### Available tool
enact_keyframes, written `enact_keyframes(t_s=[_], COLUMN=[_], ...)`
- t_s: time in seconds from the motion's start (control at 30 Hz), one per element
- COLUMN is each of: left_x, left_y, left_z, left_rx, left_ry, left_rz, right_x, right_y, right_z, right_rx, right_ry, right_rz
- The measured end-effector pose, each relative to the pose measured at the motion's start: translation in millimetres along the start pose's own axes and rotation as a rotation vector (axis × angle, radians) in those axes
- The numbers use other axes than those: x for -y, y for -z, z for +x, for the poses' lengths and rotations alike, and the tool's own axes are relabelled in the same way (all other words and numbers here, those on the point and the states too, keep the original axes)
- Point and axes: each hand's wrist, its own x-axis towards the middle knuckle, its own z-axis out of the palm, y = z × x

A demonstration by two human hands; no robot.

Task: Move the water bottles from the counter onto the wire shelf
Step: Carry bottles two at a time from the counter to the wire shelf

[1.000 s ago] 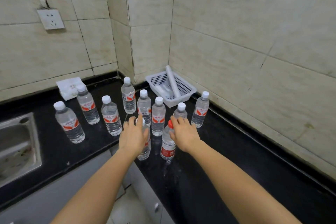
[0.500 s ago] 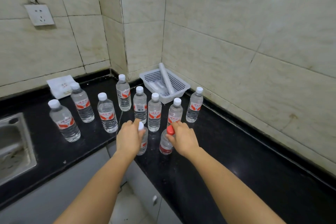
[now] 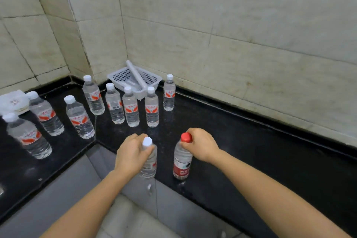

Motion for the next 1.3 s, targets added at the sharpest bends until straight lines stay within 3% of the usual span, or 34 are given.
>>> enact_keyframes(t_s=[0.3,0.73,1.13,1.3], left_x=[-128,-397,-657,-750], left_y=[-32,-68,-88,-111], left_z=[-39,-91,-168,-180], left_rx=[0.173,0.314,0.241,0.244], left_ry=[-0.319,-0.688,-0.771,-0.848], left_rz=[-0.165,-0.322,-0.550,-0.591], right_x=[-78,-195,-308,-369], right_y=[71,241,423,469], right_z=[-130,-318,-488,-527], right_rx=[-0.159,-0.516,-0.733,-0.790], right_ry=[-0.228,-0.424,-0.390,-0.459], right_rz=[0.074,0.034,-0.066,-0.085])
